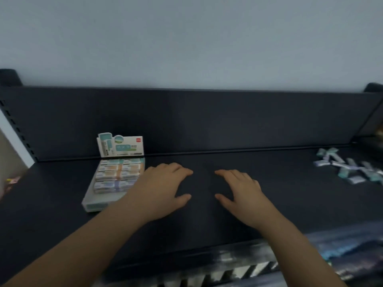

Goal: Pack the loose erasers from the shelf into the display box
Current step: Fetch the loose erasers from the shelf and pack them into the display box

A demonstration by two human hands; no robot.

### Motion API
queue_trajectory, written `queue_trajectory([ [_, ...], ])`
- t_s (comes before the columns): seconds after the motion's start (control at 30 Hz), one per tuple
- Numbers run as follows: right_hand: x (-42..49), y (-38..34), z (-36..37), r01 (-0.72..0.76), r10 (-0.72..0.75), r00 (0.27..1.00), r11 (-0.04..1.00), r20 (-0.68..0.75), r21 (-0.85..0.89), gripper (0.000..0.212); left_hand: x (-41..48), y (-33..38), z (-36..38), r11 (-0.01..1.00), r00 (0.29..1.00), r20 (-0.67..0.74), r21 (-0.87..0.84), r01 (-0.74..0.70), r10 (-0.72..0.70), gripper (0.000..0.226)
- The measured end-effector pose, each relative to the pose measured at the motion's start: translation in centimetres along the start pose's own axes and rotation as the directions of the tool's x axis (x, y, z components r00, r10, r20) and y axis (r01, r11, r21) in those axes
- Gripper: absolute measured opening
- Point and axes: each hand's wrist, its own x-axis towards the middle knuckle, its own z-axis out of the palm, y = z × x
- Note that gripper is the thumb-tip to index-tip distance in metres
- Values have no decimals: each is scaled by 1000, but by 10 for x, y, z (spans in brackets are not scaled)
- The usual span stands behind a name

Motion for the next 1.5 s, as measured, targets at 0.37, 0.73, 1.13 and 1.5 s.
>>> queue_trajectory([
  [0.37, -90, 132, -57, -130, 133, 991, 988, 28, -87, 62, 41, 165, 56, 989, 993, 111, -140, 53, -38, 71],
  [0.73, -114, 204, -69, -216, 217, 976, 975, 10, -54, 61, 82, 225, 76, 970, 986, 166, -237, 60, -20, 66],
  [1.13, -95, 269, -83, -278, 279, 960, 958, 9, -75, 60, 143, 255, 99, 940, 988, 145, -341, -5, 58, 68],
  [1.5, -97, 354, -95, -322, 318, 946, 944, -55, -67, 56, 208, 312, 112, 965, 987, 126, -254, -65, 100, 66],
])
